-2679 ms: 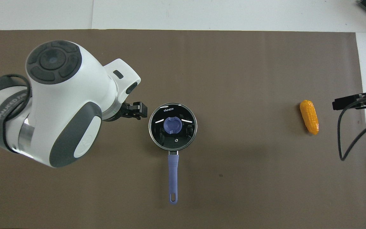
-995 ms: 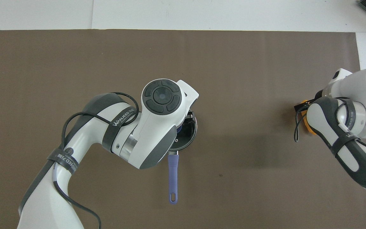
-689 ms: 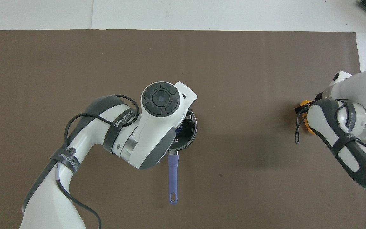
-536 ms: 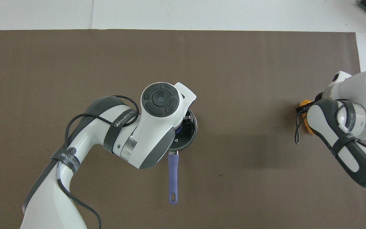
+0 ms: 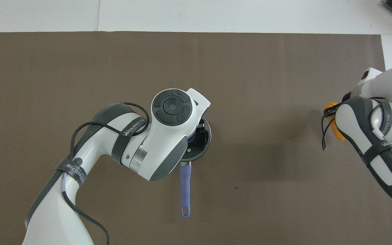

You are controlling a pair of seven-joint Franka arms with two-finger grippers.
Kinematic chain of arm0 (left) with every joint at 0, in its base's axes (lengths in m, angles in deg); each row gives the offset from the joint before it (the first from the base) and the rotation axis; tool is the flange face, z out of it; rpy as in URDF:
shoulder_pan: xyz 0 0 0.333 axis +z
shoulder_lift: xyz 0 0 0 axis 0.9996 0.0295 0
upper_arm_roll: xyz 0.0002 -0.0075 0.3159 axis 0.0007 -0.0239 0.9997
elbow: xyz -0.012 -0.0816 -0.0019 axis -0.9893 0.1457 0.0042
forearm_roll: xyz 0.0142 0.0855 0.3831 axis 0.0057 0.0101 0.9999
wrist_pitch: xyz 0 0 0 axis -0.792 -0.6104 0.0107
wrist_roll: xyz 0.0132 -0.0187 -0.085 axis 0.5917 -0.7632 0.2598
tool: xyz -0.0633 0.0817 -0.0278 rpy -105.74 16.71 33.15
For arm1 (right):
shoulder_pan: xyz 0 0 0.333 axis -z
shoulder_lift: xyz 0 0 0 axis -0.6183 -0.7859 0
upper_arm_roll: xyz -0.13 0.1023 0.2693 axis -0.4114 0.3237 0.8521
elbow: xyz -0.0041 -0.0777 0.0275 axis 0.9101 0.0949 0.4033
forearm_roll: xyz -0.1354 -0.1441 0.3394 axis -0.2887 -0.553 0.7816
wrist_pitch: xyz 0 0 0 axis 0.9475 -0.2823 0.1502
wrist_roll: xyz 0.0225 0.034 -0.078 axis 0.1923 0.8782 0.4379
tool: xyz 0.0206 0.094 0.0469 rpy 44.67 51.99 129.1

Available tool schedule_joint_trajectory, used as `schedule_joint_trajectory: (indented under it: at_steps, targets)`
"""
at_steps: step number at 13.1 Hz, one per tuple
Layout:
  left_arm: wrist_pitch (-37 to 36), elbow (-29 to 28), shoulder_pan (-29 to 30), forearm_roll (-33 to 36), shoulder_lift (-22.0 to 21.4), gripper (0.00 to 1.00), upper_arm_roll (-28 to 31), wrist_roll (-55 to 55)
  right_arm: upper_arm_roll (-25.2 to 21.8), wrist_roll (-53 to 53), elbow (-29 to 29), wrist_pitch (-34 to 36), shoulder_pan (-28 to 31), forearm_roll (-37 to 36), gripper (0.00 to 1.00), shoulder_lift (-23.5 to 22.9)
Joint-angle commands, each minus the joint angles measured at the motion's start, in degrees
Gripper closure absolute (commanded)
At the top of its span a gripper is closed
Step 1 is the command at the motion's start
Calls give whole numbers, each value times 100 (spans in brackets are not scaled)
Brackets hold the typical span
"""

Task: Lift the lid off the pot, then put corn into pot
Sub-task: 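Grasp the lid knob with the left gripper while the right gripper grasps the corn, then lift the yellow corn with the right gripper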

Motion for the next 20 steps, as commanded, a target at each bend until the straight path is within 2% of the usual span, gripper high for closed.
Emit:
schedule_joint_trajectory:
  at_steps: [1, 5, 6, 8, 10, 13, 16, 20]
  targets:
    - [214, -172, -115, -77, -22, 0, 82, 133, 67, 174, -317, 402, 12, 118, 100, 332]
    - [241, -225, -132, -69, -4, 0, 82, 177, 190, 281, -326, 665, 3, 109, 100, 702]
    - [249, -233, -123, -77, -4, 4, 82, 186, 190, 272, -318, 727, 3, 109, 100, 711]
    - [223, -225, -132, -77, -4, 25, 82, 186, 198, 281, -326, 806, 3, 109, 100, 755]
    - [171, -207, -123, -69, -4, 53, 82, 186, 251, 333, -326, 947, 3, 109, 100, 930]
    - [74, -163, -132, -69, -4, 60, 82, 273, 286, 492, -396, 1184, 3, 109, 100, 1142]
    - [-49, -84, -159, -60, -13, 80, 91, 660, 391, 570, -747, 1570, -6, 100, 100, 1151]
    - [-356, 179, -62, -33, -110, 97, 126, 678, 489, 1386, -836, 1729, -391, -14, 100, 1177]
